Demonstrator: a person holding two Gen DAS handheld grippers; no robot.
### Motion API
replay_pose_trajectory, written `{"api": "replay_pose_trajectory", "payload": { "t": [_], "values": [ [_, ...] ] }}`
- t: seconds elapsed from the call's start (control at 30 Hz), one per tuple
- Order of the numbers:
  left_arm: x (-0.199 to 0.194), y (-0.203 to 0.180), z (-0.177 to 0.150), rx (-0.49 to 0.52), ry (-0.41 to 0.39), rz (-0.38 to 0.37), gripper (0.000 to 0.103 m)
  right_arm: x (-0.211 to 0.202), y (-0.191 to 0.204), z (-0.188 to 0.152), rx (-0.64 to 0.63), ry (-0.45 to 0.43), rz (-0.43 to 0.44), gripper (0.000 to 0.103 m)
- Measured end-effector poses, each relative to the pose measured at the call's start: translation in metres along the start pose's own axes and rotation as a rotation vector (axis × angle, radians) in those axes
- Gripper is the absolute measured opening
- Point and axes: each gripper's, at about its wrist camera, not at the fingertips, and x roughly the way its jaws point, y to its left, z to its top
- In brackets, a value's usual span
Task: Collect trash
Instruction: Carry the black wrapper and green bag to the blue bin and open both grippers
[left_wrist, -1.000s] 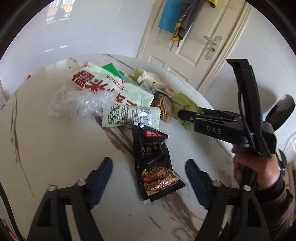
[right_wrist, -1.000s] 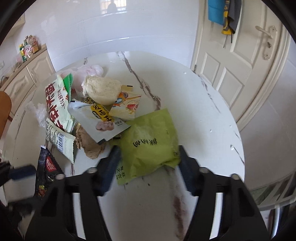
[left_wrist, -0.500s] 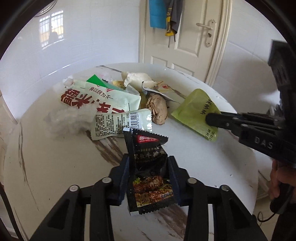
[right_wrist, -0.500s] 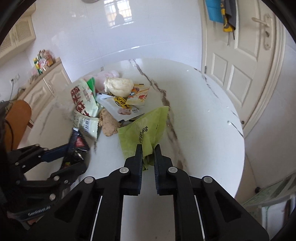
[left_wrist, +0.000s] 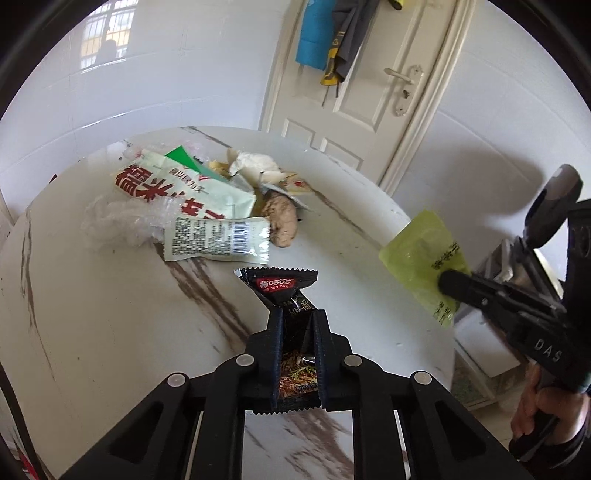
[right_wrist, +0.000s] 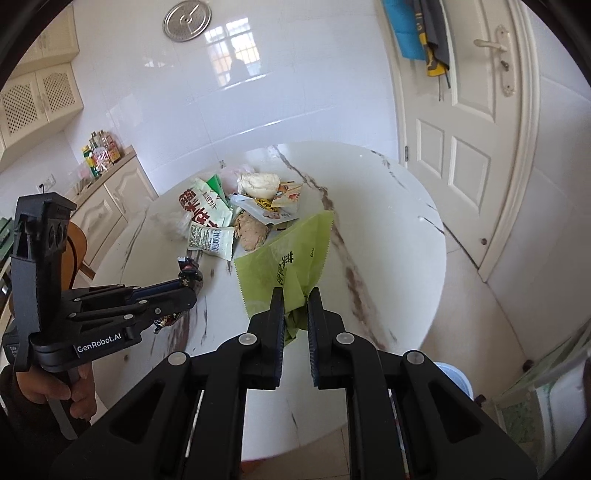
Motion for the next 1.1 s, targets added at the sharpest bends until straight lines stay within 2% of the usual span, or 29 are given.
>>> {"api": "replay_pose_trajectory", "payload": {
  "t": [0.4,0.57,0.8,0.93,0.97,1.0,1.1],
  "values": [
    [-0.016,-0.038,0.002,0.052,-0.012,-0.048,0.011,-0.032,-0.009,-0.019,0.039,-0.043,-0.002,0.011],
    [-0.007,-0.077,0.005,0.117,0.0,-0.088,0.011,-0.053,-0.028,-0.031,0.069,-0.067,-0.029,0.011],
    [0.031,-0.15,0.021,0.219,0.039,-0.168,0.01,-0.088,-0.076,-0.052,0.141,-0.098,-0.114,0.011],
    [0.067,-0.195,0.026,0.284,0.086,-0.204,0.01,-0.103,-0.11,-0.068,0.192,-0.097,-0.166,0.011],
    [0.077,-0.202,0.027,0.295,0.098,-0.207,0.009,-0.106,-0.122,-0.073,0.212,-0.095,-0.18,0.011],
    [0.089,-0.21,0.029,0.306,0.115,-0.21,0.001,-0.107,-0.131,-0.076,0.227,-0.093,-0.185,0.011],
    [0.123,-0.231,0.034,0.327,0.157,-0.214,0.001,-0.104,-0.158,-0.088,0.268,-0.071,-0.212,0.011]
  ]
}}
